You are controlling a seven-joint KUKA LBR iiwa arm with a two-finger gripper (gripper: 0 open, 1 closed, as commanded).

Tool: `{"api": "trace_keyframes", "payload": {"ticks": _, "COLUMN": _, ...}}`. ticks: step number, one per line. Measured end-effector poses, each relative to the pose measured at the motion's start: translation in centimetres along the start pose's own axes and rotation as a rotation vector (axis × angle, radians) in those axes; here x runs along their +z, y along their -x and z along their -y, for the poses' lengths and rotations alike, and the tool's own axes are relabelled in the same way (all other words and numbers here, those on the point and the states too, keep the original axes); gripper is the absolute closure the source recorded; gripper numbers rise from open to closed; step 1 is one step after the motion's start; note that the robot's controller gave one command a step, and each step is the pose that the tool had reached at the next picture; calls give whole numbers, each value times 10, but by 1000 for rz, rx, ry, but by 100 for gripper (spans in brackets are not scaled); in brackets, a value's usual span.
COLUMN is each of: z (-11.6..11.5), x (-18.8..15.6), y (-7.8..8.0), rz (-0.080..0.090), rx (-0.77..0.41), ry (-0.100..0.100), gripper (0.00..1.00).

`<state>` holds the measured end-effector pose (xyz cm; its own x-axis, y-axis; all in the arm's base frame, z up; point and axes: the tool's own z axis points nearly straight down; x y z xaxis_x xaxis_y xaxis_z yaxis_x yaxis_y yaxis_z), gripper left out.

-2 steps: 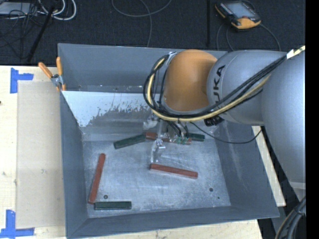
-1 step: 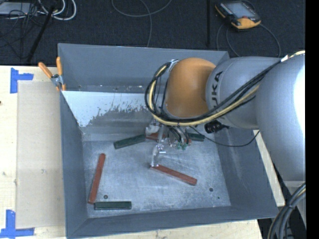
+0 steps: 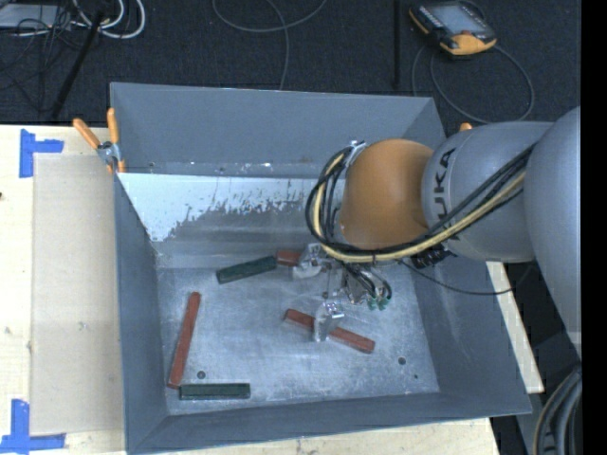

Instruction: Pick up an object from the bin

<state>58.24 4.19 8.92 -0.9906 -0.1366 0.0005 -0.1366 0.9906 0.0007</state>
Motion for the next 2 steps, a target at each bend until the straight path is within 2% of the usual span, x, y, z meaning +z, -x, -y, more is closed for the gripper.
{"api": "trace_keyframes", "payload": {"ticks": 1, "z": 17, "x": 11, "y": -32, "rz": 8, "rx": 19, "ry": 0, "gripper": 100}}
{"api": "trace_keyframes", "payload": {"ticks": 2, "z": 17, "x": 11, "y": -32, "rz": 8, "rx": 20, "ry": 0, "gripper": 100}}
